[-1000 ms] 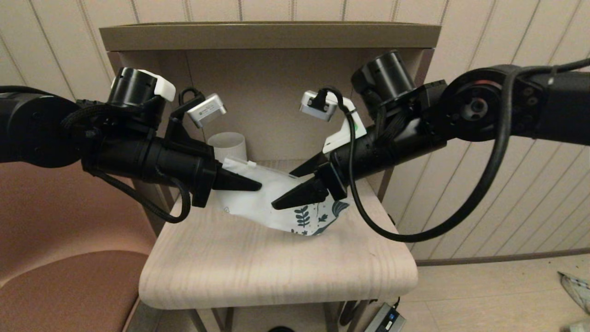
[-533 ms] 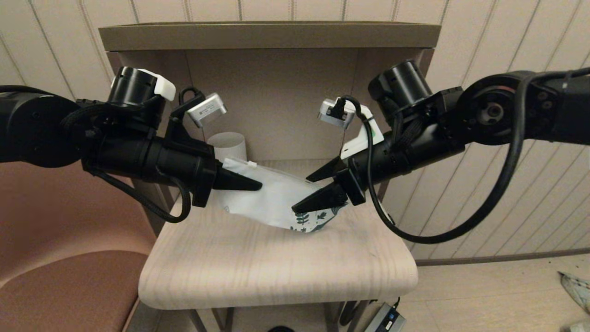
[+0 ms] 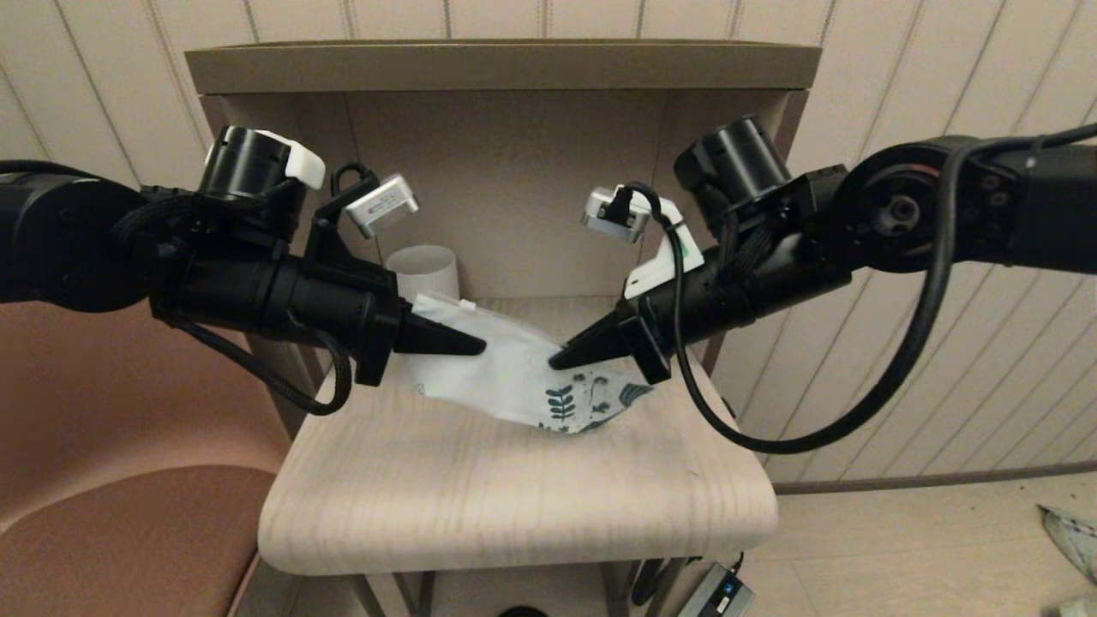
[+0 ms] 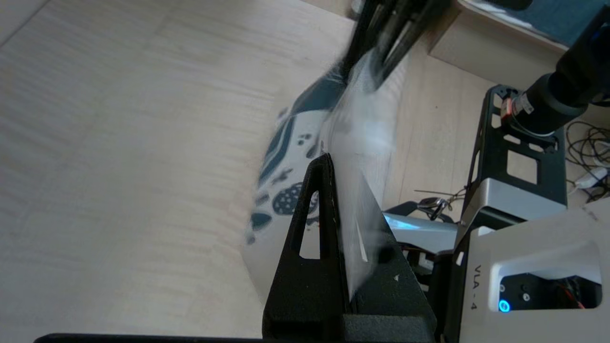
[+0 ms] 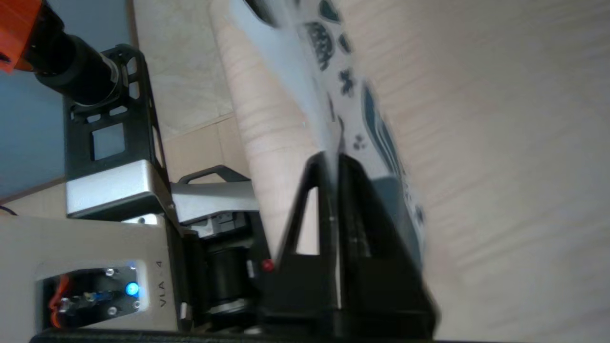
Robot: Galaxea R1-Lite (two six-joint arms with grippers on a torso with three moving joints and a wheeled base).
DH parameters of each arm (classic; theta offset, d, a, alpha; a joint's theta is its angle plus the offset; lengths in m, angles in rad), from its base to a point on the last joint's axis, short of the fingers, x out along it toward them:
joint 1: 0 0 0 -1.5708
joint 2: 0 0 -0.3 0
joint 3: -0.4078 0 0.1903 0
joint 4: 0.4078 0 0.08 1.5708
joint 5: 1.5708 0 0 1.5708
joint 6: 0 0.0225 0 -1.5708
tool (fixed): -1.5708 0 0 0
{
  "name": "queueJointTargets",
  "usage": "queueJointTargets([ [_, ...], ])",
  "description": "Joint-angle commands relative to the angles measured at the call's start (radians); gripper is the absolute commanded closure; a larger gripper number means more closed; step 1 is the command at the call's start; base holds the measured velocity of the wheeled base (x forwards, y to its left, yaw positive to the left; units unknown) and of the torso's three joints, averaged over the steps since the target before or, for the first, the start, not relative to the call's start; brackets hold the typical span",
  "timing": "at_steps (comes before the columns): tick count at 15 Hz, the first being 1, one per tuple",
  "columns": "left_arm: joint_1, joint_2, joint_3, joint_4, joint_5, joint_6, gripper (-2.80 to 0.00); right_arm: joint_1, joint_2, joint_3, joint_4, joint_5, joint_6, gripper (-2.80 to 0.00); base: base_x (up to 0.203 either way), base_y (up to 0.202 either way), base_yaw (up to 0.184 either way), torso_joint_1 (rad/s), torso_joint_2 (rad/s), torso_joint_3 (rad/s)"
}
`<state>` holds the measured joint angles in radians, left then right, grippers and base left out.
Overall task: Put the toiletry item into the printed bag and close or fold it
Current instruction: Hand it to the other hand
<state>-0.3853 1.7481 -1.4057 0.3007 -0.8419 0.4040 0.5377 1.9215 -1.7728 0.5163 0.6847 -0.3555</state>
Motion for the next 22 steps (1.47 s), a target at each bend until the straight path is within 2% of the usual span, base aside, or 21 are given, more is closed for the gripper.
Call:
queueJointTargets([
  [1,-0.001,-0.002,-0.001,0.002,-0.005,0.002,0.00,0.002,0.004,-0.001,0.004,0.004,0.000,0.00,0.000,0.000,0.000,0.000,0.00,0.000],
  [5,-0.001,-0.003,0.006,0.002,-0.005,0.007,0.00,0.004,0.001,-0.001,0.004,0.006,0.000,0.00,0.000,0.000,0.000,0.000,0.00,0.000],
  [6,-0.001,-0.006,0.012,0.002,-0.005,0.008,-1.13,0.005,0.002,-0.001,0.004,0.004,0.000,0.00,0.000,0.000,0.000,0.000,0.00,0.000],
  [7,-0.001,-0.011,0.017,0.000,-0.007,0.006,-2.80,0.005,0.002,-0.001,0.004,0.004,0.000,0.00,0.000,0.000,0.000,0.000,0.00,0.000],
  [9,0.000,-0.013,0.019,0.002,-0.045,0.019,-2.80,0.011,0.002,-0.008,0.005,0.004,0.000,0.00,0.000,0.000,0.000,0.000,0.00,0.000],
  [12,0.000,-0.002,0.031,0.002,-0.054,0.101,-2.80,0.023,0.001,-0.035,0.037,0.003,-0.003,0.00,0.000,0.000,0.000,0.000,0.00,0.000],
  [15,0.018,0.001,-0.012,0.004,-0.055,0.143,-2.80,0.022,0.002,-0.059,0.118,0.002,-0.045,0.00,0.000,0.000,0.000,0.000,0.00,0.000],
  [18,0.027,-0.003,-0.017,0.013,-0.060,0.250,-2.80,0.022,-0.006,-0.062,0.204,0.002,-0.092,0.00,0.000,0.000,0.000,0.000,0.00,0.000],
  [22,0.028,-0.037,0.043,0.042,-0.153,0.333,-2.80,0.023,-0.020,-0.131,0.299,0.001,-0.116,0.00,0.000,0.000,0.000,0.000,0.00,0.000],
])
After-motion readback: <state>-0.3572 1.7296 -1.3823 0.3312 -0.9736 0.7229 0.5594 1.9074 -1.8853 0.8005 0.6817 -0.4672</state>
